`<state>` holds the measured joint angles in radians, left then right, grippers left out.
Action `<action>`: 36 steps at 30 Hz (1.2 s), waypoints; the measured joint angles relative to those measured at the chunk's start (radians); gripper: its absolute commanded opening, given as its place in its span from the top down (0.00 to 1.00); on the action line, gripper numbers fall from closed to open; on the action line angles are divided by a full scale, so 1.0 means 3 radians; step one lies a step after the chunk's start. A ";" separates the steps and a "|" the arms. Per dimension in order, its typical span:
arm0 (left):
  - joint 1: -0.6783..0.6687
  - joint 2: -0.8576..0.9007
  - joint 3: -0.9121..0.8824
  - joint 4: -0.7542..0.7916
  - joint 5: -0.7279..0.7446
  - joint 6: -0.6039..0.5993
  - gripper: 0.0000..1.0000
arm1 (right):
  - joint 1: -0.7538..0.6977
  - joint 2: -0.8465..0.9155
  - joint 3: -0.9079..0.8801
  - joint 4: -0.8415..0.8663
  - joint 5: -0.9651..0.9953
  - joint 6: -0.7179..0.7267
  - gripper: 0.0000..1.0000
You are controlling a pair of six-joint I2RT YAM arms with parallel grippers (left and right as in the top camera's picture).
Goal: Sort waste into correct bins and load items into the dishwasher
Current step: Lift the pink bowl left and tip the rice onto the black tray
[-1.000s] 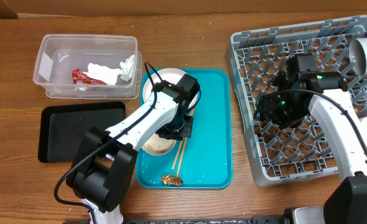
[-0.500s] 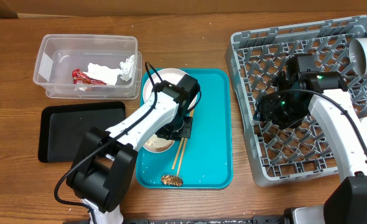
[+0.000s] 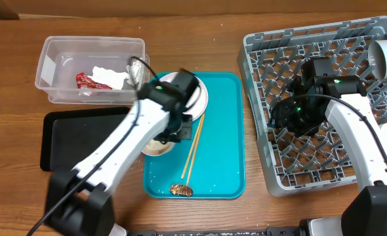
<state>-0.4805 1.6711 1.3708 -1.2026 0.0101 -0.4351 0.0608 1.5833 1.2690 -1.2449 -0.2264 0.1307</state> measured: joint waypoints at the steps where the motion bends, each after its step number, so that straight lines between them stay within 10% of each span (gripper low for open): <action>1: 0.0095 -0.0067 0.0003 -0.0018 0.0005 0.0028 0.96 | -0.0001 0.0000 0.0000 -0.0005 0.0014 0.0000 0.37; 21: 0.2622 -0.0164 -0.0069 0.0252 0.1995 0.1400 0.96 | -0.0001 0.0000 0.0000 -0.0014 0.0075 -0.0001 0.37; 36: 0.3478 0.0647 -0.0081 -0.0266 0.3740 0.2519 0.96 | -0.0001 0.0000 0.0000 -0.0017 0.0080 -0.0001 0.36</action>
<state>0.5629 1.8652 1.3464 -1.2823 1.1320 0.3206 0.0605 1.5833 1.2690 -1.2499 -0.2024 0.1303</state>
